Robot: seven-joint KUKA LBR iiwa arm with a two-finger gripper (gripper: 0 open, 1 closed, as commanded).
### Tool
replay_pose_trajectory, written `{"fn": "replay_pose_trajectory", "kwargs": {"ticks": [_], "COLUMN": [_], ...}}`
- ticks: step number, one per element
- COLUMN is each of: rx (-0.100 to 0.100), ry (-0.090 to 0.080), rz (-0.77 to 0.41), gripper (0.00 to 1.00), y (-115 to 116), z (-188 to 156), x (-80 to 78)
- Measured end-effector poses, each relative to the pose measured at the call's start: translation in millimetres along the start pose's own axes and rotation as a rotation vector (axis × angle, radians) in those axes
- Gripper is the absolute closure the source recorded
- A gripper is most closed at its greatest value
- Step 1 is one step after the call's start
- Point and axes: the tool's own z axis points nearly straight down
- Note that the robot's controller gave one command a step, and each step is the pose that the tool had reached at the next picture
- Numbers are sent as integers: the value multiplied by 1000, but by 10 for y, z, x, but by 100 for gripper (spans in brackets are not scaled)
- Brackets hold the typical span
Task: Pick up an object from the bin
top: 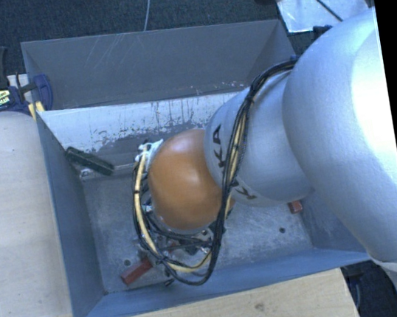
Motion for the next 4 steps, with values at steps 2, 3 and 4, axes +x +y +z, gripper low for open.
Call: {"fn": "replay_pose_trajectory", "kwargs": {"ticks": [2,3,4], "rx": [-2,3,-1], "ry": [3,4,-1], "rz": [-8,-38,-75], "gripper": [100,100,100], "y": [-191,-52,24], "z": [1,8,6], "x": [97,7,-40]}}
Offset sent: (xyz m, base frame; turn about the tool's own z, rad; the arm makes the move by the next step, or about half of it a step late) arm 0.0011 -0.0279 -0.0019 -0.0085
